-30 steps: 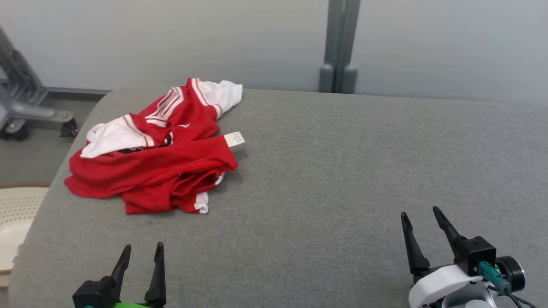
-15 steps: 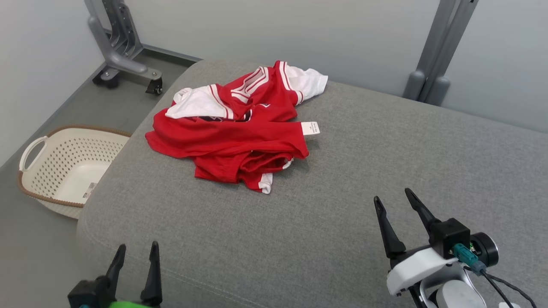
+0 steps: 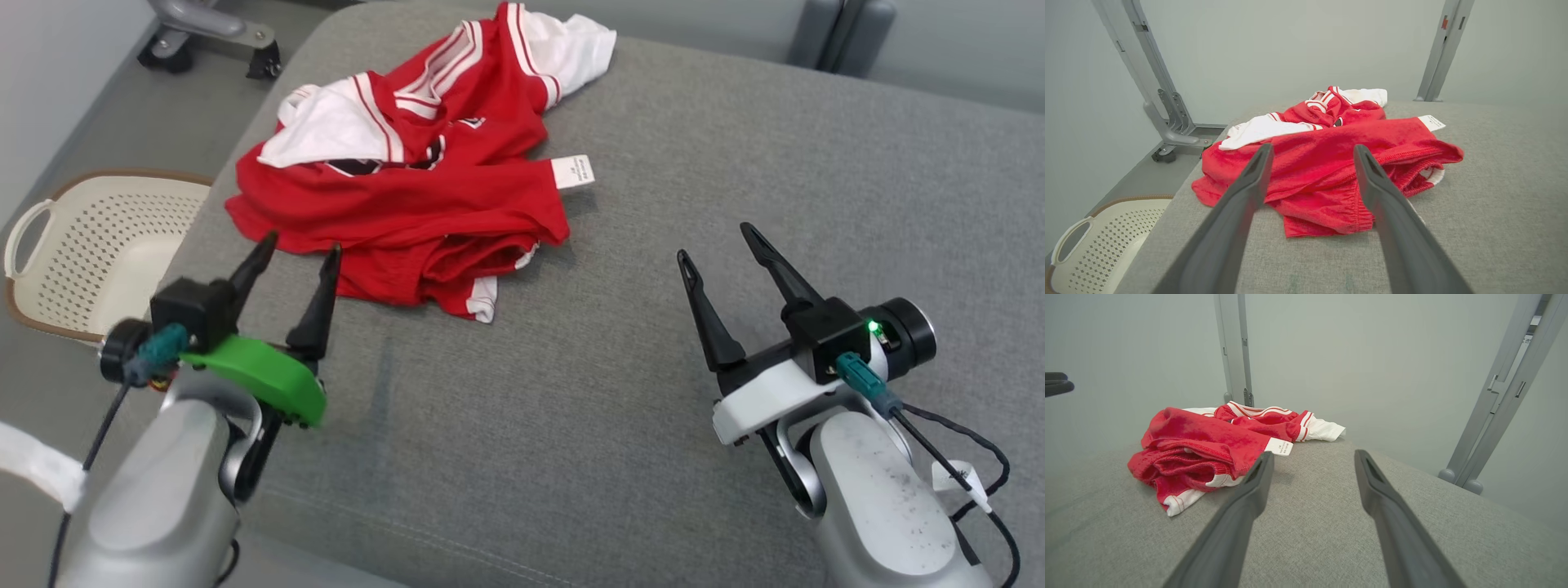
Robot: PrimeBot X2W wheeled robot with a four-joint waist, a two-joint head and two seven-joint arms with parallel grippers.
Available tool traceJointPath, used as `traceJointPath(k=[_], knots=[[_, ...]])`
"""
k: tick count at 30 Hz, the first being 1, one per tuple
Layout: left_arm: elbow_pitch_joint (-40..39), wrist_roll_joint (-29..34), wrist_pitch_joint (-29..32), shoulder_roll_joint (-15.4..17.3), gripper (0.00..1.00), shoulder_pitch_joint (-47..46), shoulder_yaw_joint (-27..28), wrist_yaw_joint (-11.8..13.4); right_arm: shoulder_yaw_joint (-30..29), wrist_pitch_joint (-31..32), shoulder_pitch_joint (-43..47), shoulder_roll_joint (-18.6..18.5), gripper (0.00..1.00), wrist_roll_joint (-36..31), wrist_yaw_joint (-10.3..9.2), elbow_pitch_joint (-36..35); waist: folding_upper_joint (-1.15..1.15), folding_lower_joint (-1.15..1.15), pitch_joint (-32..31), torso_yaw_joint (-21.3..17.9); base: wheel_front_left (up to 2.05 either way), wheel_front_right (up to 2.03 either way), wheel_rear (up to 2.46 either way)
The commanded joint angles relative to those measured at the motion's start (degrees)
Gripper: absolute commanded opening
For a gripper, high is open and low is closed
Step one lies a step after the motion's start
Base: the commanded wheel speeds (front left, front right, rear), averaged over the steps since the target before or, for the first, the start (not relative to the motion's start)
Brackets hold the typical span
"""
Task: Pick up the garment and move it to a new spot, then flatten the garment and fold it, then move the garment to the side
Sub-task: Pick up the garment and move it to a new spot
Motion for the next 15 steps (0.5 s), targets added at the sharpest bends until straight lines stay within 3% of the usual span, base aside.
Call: traceJointPath(k=[1,10,15], knots=[[1.7,-1.3,0.6,1.7,1.00,-3.5,-2.4,0.1,0.1,-0.2,-1.2,-0.2,1.00,-0.6,-0.08,0.2,0.00,0.00,10.4,-9.2,0.00,0.00,0.00],[10.5,-9.8,4.0,11.5,1.00,-16.2,-17.7,0.1,1.1,-0.2,-2.8,0.7,1.00,-0.8,-0.08,-0.2,0.00,0.00,12.6,-13.2,0.00,0.00,0.00],[14.4,-12.2,4.6,14.6,1.00,-20.8,-22.6,0.1,1.3,-0.2,-2.9,1.2,1.00,-0.7,-0.08,-0.4,0.00,0.00,12.9,-14.1,0.00,0.00,0.00]])
